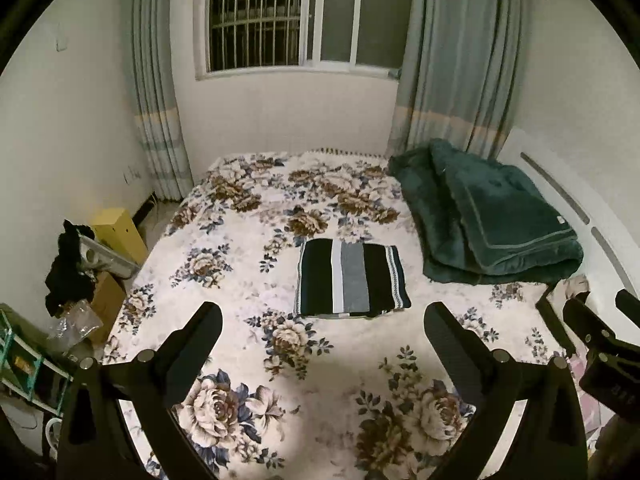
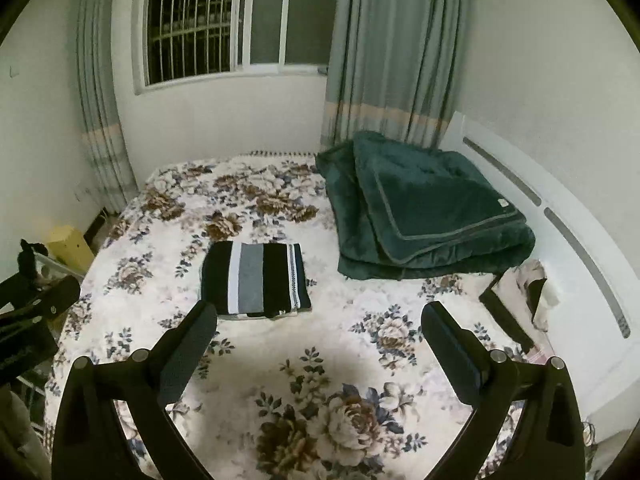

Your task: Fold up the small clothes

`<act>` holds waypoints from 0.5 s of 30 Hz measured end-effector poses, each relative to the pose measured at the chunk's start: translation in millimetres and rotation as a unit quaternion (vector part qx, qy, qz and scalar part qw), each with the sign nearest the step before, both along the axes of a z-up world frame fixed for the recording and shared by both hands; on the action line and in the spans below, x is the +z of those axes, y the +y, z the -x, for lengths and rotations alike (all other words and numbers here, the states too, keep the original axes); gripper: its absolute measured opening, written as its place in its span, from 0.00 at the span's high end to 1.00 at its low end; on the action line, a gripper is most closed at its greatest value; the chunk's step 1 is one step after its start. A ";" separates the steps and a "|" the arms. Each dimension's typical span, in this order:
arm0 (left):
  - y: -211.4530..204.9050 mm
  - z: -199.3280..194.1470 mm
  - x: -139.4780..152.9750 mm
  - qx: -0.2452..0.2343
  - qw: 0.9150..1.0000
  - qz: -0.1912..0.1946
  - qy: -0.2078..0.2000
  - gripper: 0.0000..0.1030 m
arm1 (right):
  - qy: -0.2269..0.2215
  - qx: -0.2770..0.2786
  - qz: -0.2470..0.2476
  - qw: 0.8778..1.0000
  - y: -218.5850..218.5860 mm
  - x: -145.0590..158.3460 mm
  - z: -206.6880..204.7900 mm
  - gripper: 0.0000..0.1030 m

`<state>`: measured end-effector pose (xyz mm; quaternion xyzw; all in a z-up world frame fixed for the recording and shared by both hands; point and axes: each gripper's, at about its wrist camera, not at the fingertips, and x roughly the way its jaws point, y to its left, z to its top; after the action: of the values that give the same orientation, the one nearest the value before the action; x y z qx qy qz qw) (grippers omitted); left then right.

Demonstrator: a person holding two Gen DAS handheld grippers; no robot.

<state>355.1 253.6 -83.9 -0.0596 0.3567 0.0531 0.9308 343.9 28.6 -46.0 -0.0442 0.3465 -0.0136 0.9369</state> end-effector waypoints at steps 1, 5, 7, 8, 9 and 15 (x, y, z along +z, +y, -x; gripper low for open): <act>-2.0 9.2 7.8 -0.002 1.000 0.001 -0.007 0.00 | -0.004 0.000 0.001 1.000 0.4 6.6 8.3 0.00; -4.6 31.3 22.1 0.001 1.000 0.000 -0.017 0.00 | -0.021 0.007 0.002 1.000 -1.4 31.0 40.8 0.00; -6.3 41.8 27.9 0.001 1.000 0.001 -0.019 0.00 | -0.025 0.009 -0.001 1.000 -3.2 41.4 54.7 0.00; -7.4 46.4 30.8 0.000 1.000 0.000 -0.022 0.00 | -0.028 0.010 -0.002 1.000 -4.2 47.0 61.7 0.00; -9.0 49.8 31.8 0.001 1.000 -0.002 -0.024 0.00 | -0.030 0.011 -0.002 0.999 -5.3 50.7 65.7 0.00; -15.5 67.2 41.2 0.008 0.999 -0.002 -0.033 0.00 | -0.040 0.026 -0.005 0.999 -13.2 69.4 82.1 0.00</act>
<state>287.9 238.1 -42.8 -0.0624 0.3248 0.0596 0.9418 261.9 15.4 23.4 -0.0479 0.3075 0.0107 0.9503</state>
